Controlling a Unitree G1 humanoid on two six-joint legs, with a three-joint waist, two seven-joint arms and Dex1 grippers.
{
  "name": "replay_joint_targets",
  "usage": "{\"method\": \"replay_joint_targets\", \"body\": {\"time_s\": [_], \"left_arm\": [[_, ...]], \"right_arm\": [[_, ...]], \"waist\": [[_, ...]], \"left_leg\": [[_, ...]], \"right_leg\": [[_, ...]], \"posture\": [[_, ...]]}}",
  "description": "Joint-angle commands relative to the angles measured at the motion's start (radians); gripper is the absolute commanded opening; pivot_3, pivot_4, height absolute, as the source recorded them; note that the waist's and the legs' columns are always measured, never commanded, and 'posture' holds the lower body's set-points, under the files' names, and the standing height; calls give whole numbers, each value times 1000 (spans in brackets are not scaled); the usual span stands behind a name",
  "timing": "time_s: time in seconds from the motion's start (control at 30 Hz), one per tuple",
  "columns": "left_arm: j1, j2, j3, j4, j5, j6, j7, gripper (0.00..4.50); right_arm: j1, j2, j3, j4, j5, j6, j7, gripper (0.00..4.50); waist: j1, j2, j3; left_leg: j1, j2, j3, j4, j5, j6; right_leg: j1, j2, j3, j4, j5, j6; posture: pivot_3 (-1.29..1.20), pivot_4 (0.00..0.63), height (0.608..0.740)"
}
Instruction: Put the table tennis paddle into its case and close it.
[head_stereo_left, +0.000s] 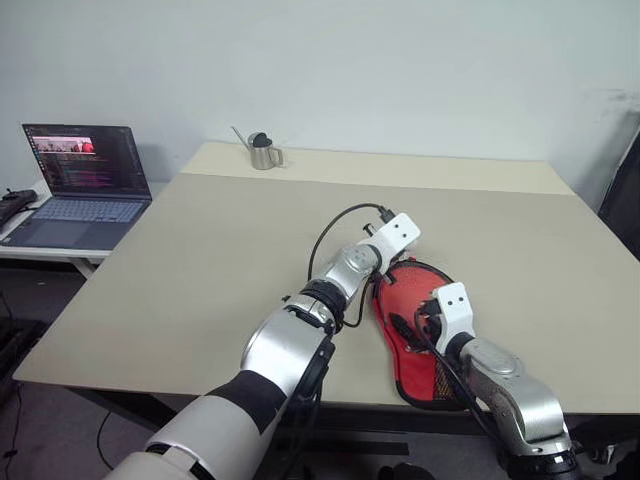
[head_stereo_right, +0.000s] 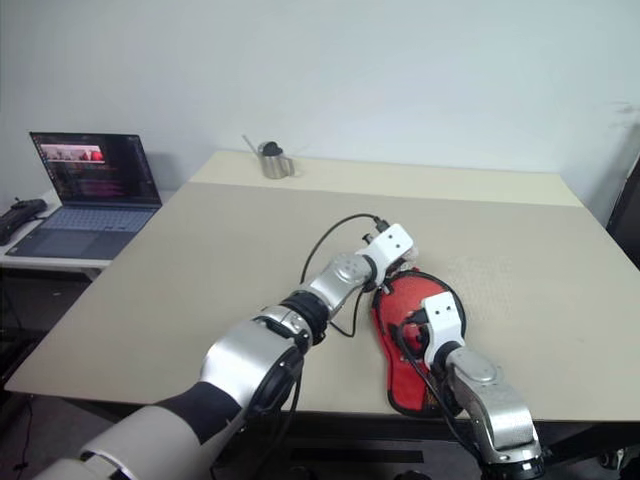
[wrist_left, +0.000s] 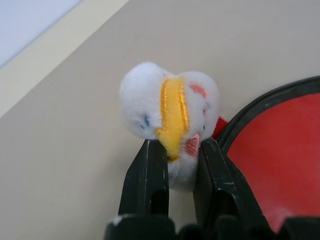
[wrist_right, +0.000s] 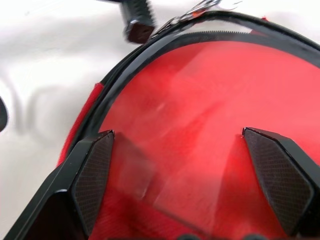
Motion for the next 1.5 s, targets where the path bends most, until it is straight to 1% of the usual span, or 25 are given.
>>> {"method": "replay_joint_targets", "body": {"time_s": [0.03,0.23,0.47,0.6,0.77,0.93,1.07,1.13,1.17,1.27,1.37,1.5], "left_arm": [[-69,-34,-20,-26,32,-44,27,358],[-72,-34,-70,-18,104,-45,76,358],[-99,-35,-64,-15,132,-23,121,341],[-87,-61,-70,-14,144,-28,106,341],[-52,-88,-89,-12,162,-25,90,341],[-1,-117,-135,-9,187,-29,22,341],[17,-130,-127,-11,166,-25,-25,341],[14,-133,-112,-14,147,-28,-35,1065],[12,-134,-106,-15,139,-29,-39,1355],[-5,-128,-100,-17,131,-41,-29,2562],[-29,-110,-78,-22,105,-61,-26,3572],[-60,-62,-49,-28,82,-90,-15,3572]], "right_arm": [[75,14,39,64,14,112,-5,4500],[109,37,48,12,14,142,-32,4500],[161,55,58,-39,13,160,-57,4500],[168,63,56,-49,14,163,-70,4500],[169,70,48,-55,13,161,-79,4500],[162,76,46,-50,11,156,-83,4500],[154,82,48,-46,11,153,-88,4500],[151,83,47,-40,12,149,-88,4500],[150,82,46,-38,13,147,-88,4500],[139,79,43,-26,13,144,-86,4500],[115,75,33,-9,13,139,-83,4500],[80,66,14,20,14,128,-77,4500]], "waist": [[1,0,0],[1,0,0],[1,1,-1],[1,2,-1],[1,2,-1],[1,4,-3],[-1,5,-4],[-1,6,-4],[-1,5,-4],[-1,6,-4],[-2,6,-4],[-7,6,-4]], "left_leg": [[0,0,0,0,0,0],[0,1,-1,0,0,-1],[-2,3,-5,-1,-1,-2],[-2,6,-4,-3,-2,-3],[-2,8,-2,-3,-4,-6],[-2,13,-1,-3,-5,-7],[-1,15,-1,-3,-5,-8],[-1,15,-1,-2,-5,-8],[-1,15,-1,-2,-5,-8],[-1,15,-1,-2,-6,-8],[-1,16,0,-1,-6,-8],[0,16,0,-1,-6,-8]], "right_leg": [[0,0,0,0,0,0],[2,-1,-4,-2,0,0],[4,-4,-15,-7,0,0],[6,-4,-18,-15,0,0],[7,-3,-19,-15,0,0],[7,-1,-23,-15,0,0],[7,-1,-24,-15,0,-1],[7,-1,-25,-15,0,-1],[7,-1,-25,-14,0,-1],[7,-1,-25,-15,0,-1],[7,-1,-25,-15,0,-1],[6,-1,-26,-15,0,-1]], "posture": [[0,150,740],[0,150,740],[0,150,740],[0,150,740],[0,150,740],[0,150,740],[0,150,740],[0,150,740],[0,150,740],[0,150,740],[0,150,740],[0,150,740]]}}
